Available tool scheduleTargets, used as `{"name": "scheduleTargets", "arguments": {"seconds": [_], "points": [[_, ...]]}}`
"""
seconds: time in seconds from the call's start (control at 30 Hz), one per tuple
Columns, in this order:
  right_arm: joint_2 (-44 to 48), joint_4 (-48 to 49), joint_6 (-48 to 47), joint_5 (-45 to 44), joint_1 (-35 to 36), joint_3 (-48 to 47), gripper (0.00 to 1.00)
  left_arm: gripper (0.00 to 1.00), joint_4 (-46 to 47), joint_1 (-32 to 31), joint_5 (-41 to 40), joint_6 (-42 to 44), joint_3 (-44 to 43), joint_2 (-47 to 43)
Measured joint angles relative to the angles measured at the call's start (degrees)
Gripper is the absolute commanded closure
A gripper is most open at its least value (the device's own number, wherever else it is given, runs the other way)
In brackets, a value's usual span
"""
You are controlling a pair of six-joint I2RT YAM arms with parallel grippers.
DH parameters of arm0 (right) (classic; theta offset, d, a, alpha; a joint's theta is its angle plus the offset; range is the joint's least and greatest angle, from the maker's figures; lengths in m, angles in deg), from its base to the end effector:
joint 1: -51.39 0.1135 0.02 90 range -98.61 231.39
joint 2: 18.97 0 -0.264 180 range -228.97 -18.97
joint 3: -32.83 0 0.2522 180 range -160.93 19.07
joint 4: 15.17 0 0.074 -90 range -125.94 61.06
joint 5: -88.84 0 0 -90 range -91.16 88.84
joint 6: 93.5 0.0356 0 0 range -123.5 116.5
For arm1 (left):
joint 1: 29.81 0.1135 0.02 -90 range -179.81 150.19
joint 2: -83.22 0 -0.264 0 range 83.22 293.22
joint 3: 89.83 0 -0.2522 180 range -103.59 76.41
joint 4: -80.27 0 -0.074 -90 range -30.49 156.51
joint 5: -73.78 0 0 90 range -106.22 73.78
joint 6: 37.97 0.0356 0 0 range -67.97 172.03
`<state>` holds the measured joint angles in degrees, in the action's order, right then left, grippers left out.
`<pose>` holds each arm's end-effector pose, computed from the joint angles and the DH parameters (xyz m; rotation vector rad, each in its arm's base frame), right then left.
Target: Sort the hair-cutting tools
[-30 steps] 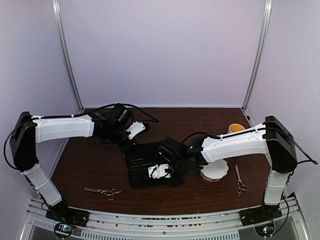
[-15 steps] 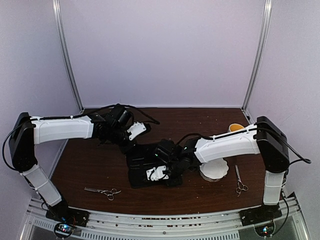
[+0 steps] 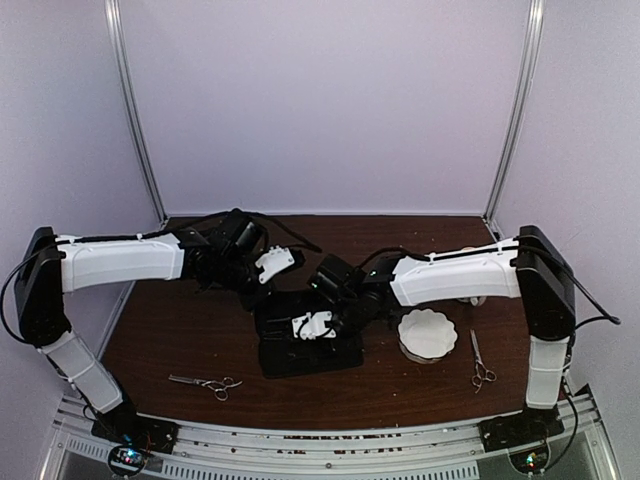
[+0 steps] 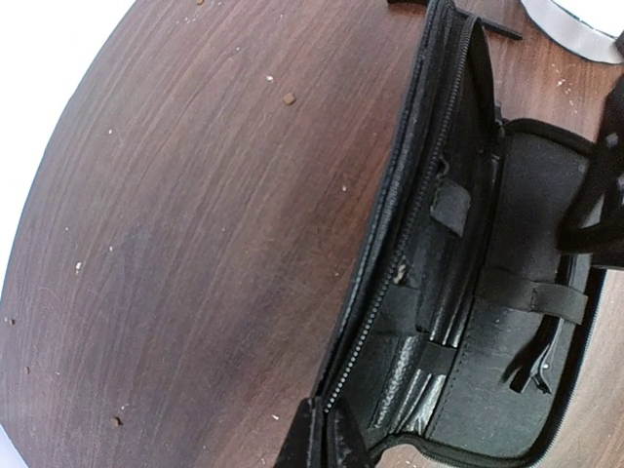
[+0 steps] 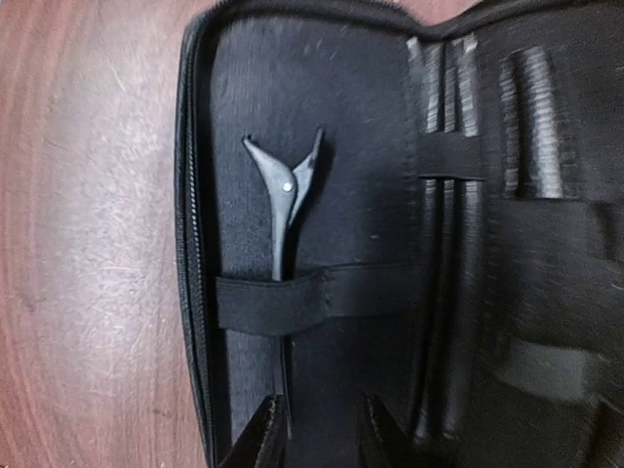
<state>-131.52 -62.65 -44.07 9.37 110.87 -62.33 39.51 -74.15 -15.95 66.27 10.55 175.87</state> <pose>0.2017 0.3550 0.1833 -2.1190 1.7037 0.3466 0.2450 -0.2396 0.2319 1.2363 2.2001 -0.2200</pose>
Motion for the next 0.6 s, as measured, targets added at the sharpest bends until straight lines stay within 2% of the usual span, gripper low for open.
{"name": "scheduleTargets", "arguments": {"seconds": [0.27, 0.5, 0.6], "points": [[-3.56, -2.25, -0.22, 1.09, -0.04, -0.72, 0.77, 1.0, 0.02, -0.35, 0.13, 0.46, 0.24, -0.31], [-3.93, -2.86, -0.37, 1.29, -0.13, -0.72, 0.99, 1.0, 0.02, -0.35, 0.24, 0.83, 0.26, -0.31], [-3.93, -2.99, -0.44, 1.38, -0.28, -0.7, 1.0, 1.0, 0.02, -0.35, 0.28, 1.05, 0.35, -0.35]]}}
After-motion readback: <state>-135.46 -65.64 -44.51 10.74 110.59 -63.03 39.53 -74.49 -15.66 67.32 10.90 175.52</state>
